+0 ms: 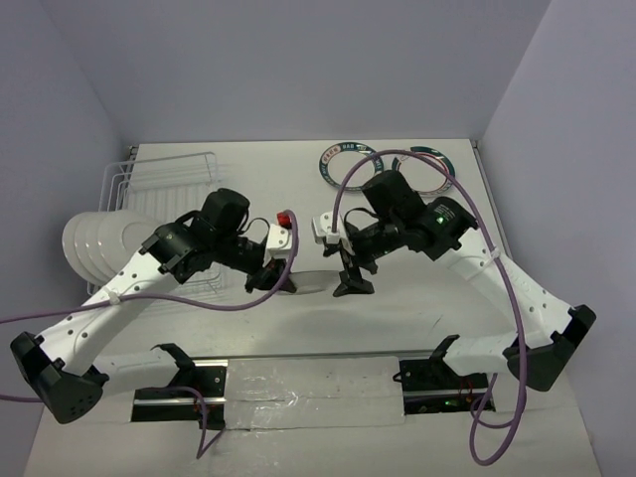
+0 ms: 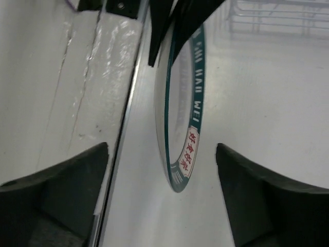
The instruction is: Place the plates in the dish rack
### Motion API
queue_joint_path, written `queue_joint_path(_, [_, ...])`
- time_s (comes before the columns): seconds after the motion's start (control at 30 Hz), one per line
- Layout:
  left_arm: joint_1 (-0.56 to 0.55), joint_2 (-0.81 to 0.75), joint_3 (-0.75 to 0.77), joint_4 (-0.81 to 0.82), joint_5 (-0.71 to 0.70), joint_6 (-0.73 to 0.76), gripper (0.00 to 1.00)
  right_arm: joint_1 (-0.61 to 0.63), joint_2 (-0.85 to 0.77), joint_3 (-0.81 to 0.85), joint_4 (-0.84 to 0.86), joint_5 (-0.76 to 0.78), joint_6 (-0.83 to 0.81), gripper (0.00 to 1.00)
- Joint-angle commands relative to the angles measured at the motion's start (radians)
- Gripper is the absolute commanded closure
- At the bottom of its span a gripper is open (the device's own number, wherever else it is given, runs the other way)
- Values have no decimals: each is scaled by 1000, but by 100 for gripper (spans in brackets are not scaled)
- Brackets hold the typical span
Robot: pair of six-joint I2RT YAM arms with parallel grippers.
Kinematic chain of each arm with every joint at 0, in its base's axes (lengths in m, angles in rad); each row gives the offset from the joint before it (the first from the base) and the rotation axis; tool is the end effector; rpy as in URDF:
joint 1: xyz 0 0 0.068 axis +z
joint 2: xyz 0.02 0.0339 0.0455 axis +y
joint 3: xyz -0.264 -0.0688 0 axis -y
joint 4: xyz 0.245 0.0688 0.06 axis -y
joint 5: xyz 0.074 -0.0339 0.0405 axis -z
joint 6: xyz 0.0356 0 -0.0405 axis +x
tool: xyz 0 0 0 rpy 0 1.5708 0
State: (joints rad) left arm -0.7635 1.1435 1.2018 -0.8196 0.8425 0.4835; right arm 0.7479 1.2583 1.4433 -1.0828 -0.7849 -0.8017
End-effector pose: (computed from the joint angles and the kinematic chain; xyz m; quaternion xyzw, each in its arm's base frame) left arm 0.1423 -0.1730 0.3605 0.6205 0.5870 -0.4223 0.3034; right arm 0.1518 0.1752 0.3912 -0.7004 0.5349 0.3527 0.3147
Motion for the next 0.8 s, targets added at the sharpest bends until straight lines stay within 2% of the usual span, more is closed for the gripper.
queue_joint_path(0.0, [59, -13, 18, 71, -14, -150, 100, -45, -17, 37, 179, 47, 133, 0])
queue_joint_path(0.17, [369, -57, 7, 129, 139, -374, 100, -283, -42, 8, 299, -39, 317, 0])
queue_joint_path(0.27, [584, -99, -1, 183, 193, -543, 100, -384, -40, -9, 378, -59, 410, 0])
queue_joint_path(0.3, [693, -105, 2, 189, 216, -569, 100, -398, -43, -27, 400, -57, 450, 0])
queue_joint_path(0.37, [807, -102, 36, 183, 231, -632, 100, -416, -45, -46, 437, -50, 489, 0])
queue_joint_path(0.4, [928, -90, 50, 159, 269, -632, 100, -427, -37, -53, 454, -48, 505, 0])
queue_joint_path(0.47, [1038, -62, 119, 101, 294, -573, 100, -430, -30, -58, 465, -48, 510, 0])
queue_joint_path(0.5, [1131, -15, 151, -8, 297, -528, 100, -430, -25, -64, 471, -45, 518, 0])
queue_joint_path(0.53, [1176, 10, 210, -59, 303, -426, 100, -430, -22, -70, 477, -45, 522, 0])
queue_joint_path(0.57, [1217, 31, 237, -102, 302, -395, 100, -430, -19, -73, 486, -45, 522, 0])
queue_joint_path(0.6, [1306, 77, 258, -178, 306, -363, 100, -430, -14, -83, 492, -39, 532, 0])
queue_joint_path(0.7, [1429, 159, 334, -271, 331, -255, 100, -430, -8, -104, 514, -36, 550, 0])
queue_joint_path(0.77, [1461, 185, 360, -337, 326, -183, 100, -430, -7, -121, 530, -36, 558, 0])
